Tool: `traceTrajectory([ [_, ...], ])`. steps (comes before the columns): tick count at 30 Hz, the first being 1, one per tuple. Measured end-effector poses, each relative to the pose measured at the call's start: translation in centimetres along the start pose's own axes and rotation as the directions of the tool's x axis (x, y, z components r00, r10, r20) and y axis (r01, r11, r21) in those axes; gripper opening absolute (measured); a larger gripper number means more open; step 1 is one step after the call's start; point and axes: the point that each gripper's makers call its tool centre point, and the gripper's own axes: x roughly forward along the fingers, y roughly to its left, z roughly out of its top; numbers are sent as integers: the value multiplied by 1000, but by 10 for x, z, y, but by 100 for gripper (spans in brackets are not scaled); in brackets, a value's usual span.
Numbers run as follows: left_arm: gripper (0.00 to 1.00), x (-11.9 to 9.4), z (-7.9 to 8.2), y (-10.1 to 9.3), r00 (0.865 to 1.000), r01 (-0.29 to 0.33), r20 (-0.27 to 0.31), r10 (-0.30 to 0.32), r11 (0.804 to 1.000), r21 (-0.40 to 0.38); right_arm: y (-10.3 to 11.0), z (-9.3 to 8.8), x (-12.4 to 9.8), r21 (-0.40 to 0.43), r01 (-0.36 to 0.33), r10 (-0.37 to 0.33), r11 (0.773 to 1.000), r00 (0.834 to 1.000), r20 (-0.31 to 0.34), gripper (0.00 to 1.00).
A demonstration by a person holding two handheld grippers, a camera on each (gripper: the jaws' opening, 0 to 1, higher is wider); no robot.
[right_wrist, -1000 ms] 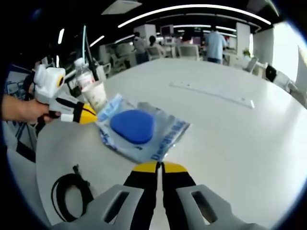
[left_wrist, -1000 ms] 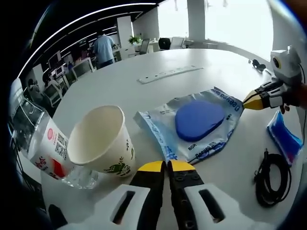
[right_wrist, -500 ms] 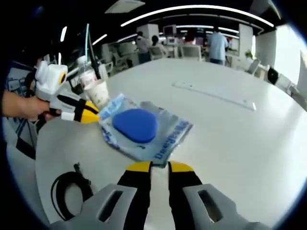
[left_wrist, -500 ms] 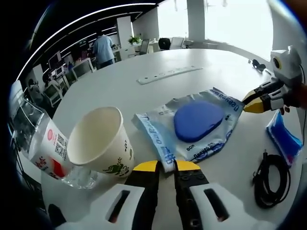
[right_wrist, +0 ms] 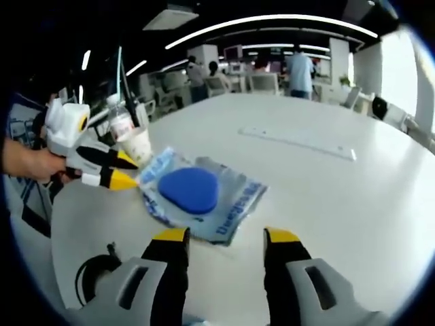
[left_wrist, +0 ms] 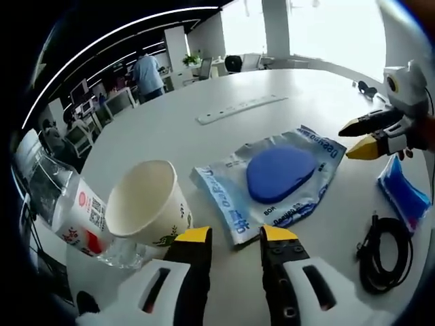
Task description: Arrange the tabletop items into an orderly group along one side of the table until the central work area is clear of visible clutter.
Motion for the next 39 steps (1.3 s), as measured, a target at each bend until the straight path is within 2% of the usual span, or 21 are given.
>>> traceTrajectory([
  [10,37,-7,5,-12,1000,16,21,-17,1000,18,9,3,-6,-5,-40,40,999,999,20,58],
  [17,46,-11,7,-16,999,15,29,-16,1000,25,9,6,-14,-6,-48,48,999,998,29,63],
  [22,48,-17,10,-19,999,22,42,-23,999,25,11,7,-19,1,-53,53,999,998,36,69],
  [29,58,-23,12,-22,998,30,52,-31,999,21,12,8,-28,-12,-53,54,999,998,33,71],
  [39,64,-34,19,-34,997,44,63,-47,998,44,11,12,-44,-19,-41,42,999,998,44,73],
])
